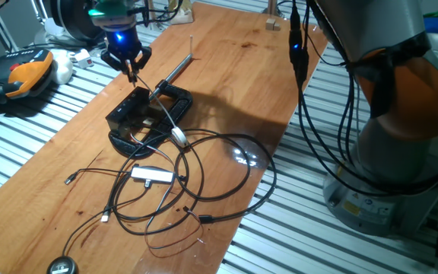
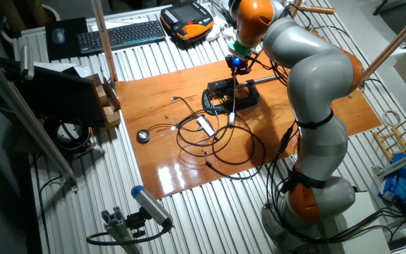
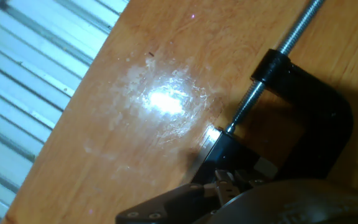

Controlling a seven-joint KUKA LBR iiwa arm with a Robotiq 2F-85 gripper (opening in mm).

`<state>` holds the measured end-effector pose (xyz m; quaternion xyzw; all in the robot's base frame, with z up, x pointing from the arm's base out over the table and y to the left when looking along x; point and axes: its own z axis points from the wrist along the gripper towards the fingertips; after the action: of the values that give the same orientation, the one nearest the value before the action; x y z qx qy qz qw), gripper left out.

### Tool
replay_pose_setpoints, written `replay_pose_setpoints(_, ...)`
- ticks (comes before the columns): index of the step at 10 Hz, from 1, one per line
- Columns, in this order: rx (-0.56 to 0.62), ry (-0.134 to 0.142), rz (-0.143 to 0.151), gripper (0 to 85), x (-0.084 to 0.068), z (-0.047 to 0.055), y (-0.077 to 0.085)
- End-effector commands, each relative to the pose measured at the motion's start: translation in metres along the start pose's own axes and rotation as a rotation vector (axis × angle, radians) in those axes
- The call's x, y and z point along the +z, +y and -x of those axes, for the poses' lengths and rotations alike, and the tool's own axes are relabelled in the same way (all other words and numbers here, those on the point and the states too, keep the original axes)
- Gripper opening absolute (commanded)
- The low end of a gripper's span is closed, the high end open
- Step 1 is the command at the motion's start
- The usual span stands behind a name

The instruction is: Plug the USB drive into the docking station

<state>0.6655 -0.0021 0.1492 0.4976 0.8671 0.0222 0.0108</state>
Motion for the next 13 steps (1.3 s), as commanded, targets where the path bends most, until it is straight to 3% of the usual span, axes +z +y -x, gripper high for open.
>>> replay_pose_setpoints(1, 0.08, -0.009, 0.001, 0.0, -0.0009, -0.0007, 0.0)
replay_pose_setpoints(3, 0.14, -0.026, -0.003, 0.0, -0.0024, -0.0019, 0.0001)
replay_pose_setpoints(7, 0.257, -0.003, 0.003, 0.0, -0.0029, -0.0025, -0.0002)
replay_pose_setpoints(13, 0.374, 0.011, -0.016, 0.0, -0.0014, -0.0057, 0.0013)
